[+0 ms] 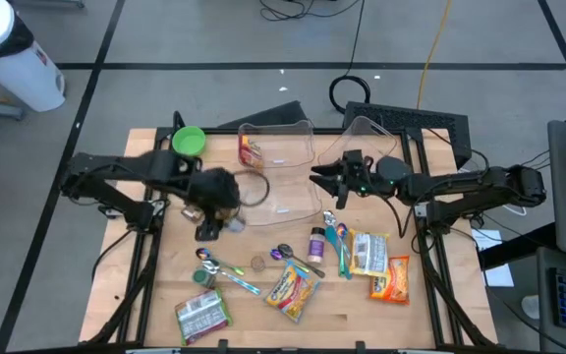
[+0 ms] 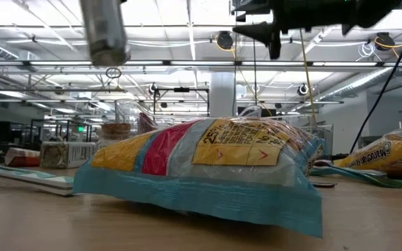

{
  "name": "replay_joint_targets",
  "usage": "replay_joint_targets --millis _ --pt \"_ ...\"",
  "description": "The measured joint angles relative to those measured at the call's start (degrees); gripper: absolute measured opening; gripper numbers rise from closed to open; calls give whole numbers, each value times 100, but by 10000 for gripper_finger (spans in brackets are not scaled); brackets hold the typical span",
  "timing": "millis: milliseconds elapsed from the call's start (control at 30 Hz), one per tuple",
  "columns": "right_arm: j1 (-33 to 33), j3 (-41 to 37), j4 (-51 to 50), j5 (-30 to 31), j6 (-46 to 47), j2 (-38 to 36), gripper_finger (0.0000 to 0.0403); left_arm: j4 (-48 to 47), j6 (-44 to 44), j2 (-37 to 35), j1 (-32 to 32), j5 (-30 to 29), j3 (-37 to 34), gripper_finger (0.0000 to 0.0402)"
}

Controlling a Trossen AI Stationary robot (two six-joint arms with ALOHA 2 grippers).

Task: Pick & Place Food Item
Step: Put the gold seasoning bottle into the top right transparent bin

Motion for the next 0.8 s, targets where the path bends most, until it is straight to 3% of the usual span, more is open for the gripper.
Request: replay_joint_targets --millis 133,333,567,800 --pt "145 794 -894 4 -727 0 160 72 343 -7 362 3 316 281" --pt "166 1866 -1696 -171 -819 106 172 607 643 0 951 153 388 281" --pt "186 3073 -2474 -1110 -711 1090 224 1420 902 186 1258 374 390 281" --pt "180 3345 -2583 -1359 -720 1796 280 1499 841 257 1364 502 388 281"
